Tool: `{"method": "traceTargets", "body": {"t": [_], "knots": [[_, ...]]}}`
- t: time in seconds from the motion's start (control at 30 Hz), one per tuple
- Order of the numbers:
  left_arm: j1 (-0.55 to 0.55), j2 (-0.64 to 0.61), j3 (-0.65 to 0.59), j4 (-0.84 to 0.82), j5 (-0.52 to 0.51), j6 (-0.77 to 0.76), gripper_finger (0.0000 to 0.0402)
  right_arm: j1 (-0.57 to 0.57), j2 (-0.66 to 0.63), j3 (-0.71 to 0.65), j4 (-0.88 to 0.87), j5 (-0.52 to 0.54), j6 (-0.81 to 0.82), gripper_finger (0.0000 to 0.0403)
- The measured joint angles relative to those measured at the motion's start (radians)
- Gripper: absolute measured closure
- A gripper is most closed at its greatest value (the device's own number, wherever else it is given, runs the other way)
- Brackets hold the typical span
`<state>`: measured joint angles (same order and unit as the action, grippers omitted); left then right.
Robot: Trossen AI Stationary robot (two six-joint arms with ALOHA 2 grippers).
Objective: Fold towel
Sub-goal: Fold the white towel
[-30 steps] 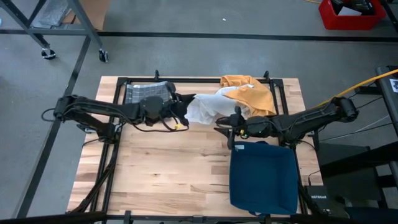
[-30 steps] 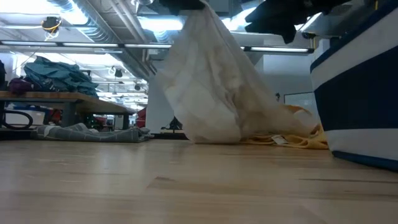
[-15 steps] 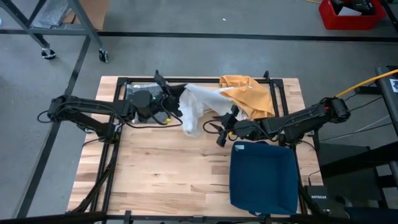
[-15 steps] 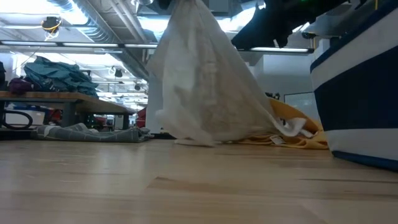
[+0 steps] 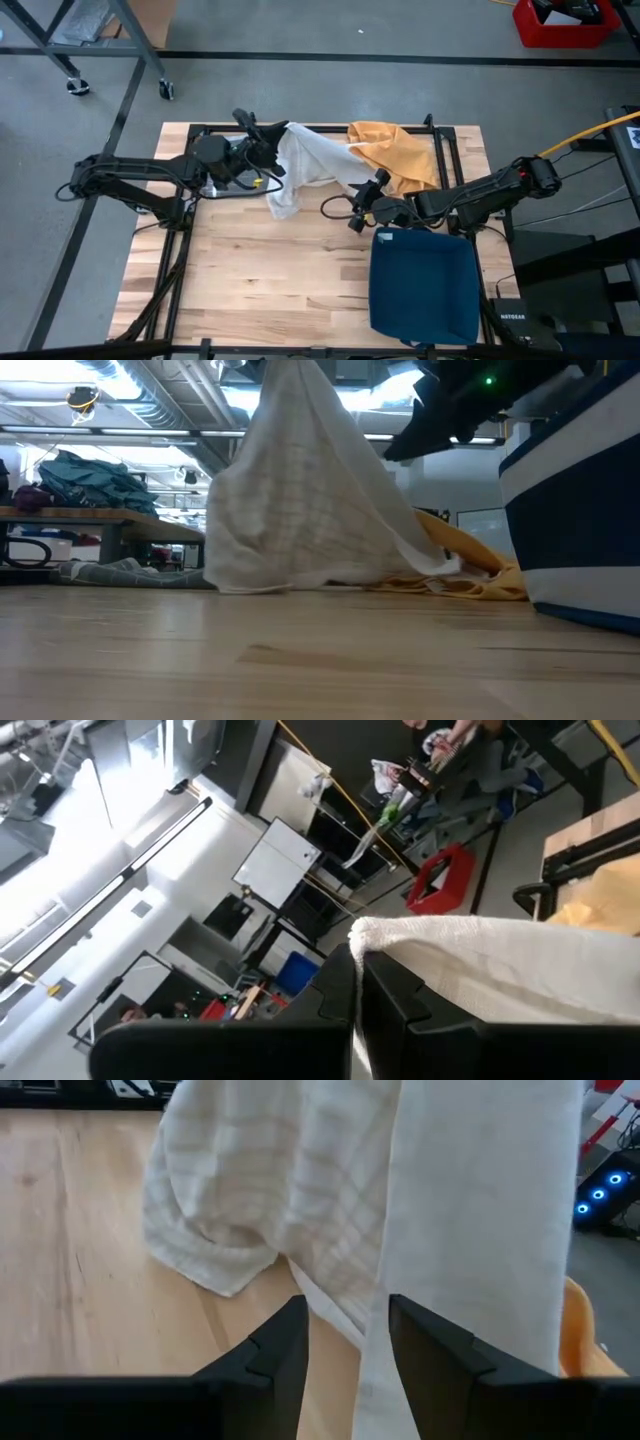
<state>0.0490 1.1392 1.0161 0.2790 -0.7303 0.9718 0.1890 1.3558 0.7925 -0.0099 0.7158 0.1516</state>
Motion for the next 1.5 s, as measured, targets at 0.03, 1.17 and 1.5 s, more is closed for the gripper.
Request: {"method": "traceTargets", "body": {"t": [0.03, 1.17, 1.5], "knots": [[0.0, -0.003, 0.0, 0.0, 0.0, 0.0, 0.0401, 0.0, 0.003, 0.0, 0.001, 0.0, 0.0, 0.026], [-0.058, 0.094, 0.0, -0.165, 0.329, -0.344, 0.0401, -0.145, 0.072, 0.162, 0.558, -0.239, -0.137, 0.026], [-0.041, 0.107, 0.0, -0.168, 0.325, -0.301, 0.0401, -0.143, 0.104, 0.251, 0.347, -0.371, -0.089, 0.026]]}}
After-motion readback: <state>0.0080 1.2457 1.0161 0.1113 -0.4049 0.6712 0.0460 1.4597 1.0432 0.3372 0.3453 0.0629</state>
